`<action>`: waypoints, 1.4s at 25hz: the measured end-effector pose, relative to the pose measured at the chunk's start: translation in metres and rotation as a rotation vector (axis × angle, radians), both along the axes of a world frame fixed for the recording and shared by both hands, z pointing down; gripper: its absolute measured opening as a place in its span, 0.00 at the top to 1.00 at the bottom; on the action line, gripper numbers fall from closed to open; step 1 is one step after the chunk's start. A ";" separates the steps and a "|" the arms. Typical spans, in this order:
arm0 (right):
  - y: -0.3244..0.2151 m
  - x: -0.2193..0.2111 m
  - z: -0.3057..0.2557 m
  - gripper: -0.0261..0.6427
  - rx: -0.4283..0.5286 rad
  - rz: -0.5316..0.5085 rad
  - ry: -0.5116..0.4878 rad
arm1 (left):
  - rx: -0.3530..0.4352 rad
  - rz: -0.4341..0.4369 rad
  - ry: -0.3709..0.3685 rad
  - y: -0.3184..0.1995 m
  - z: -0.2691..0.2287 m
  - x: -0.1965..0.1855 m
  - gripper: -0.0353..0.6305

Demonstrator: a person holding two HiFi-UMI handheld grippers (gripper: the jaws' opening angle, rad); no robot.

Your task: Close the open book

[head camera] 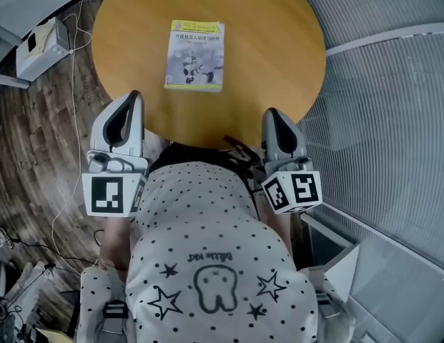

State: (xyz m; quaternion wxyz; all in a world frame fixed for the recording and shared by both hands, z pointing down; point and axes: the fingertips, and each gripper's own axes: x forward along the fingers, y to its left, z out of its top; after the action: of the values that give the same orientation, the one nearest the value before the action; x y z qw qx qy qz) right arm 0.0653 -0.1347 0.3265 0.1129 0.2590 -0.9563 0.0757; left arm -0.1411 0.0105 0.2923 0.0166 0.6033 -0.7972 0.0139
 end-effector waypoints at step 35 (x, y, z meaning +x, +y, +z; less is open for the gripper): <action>0.006 0.009 0.004 0.95 0.001 0.000 0.024 | 0.013 0.008 0.031 0.004 0.011 0.011 0.93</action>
State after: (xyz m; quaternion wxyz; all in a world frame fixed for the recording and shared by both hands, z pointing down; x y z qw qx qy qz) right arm 0.0746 -0.1289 0.3310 0.1240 0.2601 -0.9549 0.0721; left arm -0.1303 0.0146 0.3032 0.0250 0.6069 -0.7944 -0.0008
